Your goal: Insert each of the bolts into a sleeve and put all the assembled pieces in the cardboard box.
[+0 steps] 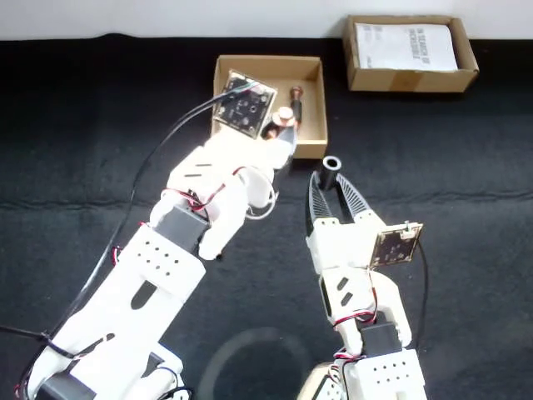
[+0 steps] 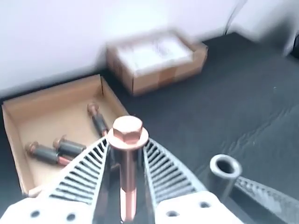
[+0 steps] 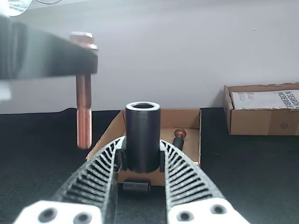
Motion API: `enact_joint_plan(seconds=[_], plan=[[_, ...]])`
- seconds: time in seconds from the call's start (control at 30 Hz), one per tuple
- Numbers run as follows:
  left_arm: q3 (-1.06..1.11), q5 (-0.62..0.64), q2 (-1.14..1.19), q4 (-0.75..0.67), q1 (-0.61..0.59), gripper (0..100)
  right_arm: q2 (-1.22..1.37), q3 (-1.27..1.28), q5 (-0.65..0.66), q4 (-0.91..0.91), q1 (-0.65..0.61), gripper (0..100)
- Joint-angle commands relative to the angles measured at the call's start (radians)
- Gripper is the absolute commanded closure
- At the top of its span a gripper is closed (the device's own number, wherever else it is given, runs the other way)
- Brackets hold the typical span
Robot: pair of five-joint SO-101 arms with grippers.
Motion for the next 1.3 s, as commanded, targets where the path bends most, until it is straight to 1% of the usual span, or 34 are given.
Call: enact_joint_plan(seconds=[0.0, 0.13, 0.23, 0.47, 0.53, 0.73, 1.0, 1.13, 1.27], plan=[[-0.038, -0.002, -0.05, -0.083, 0.022, 99, -0.005, 0.133, 0.009, -0.013, -0.005, 99.1], [-0.117, 0.0, -0.05, -0.083, 0.027, 99, -0.005, 0.133, 0.009, -0.013, -0.008, 99.1], [-0.153, 0.0, -0.051, -0.083, 0.061, 99, -0.005, 0.133, 0.009, -0.013, -0.008, 99.1], [-0.259, 0.0, -0.047, -0.081, 0.186, 99, -0.005, 0.133, 0.009, -0.013, -0.008, 99.1], [-0.266, 0.0, -0.044, -0.081, 0.202, 99, -0.005, 0.133, 0.009, -0.013, -0.008, 99.1], [-0.232, 0.002, -0.042, -0.034, 0.208, 99, -0.005, 0.133, 0.009, -0.013, -0.008, 99.1], [-0.128, 0.002, -0.041, -0.043, 0.206, 99, -0.007, 0.133, 0.009, -0.013, -0.008, 99.1], [-0.05, 0.002, -0.024, -0.147, 0.202, 99, -0.007, 0.133, 0.009, -0.013, -0.008, 99.1], [-0.044, 0.002, 0.004, -0.169, 0.202, 99, -0.007, 0.133, 0.009, -0.013, -0.008, 99.1]])
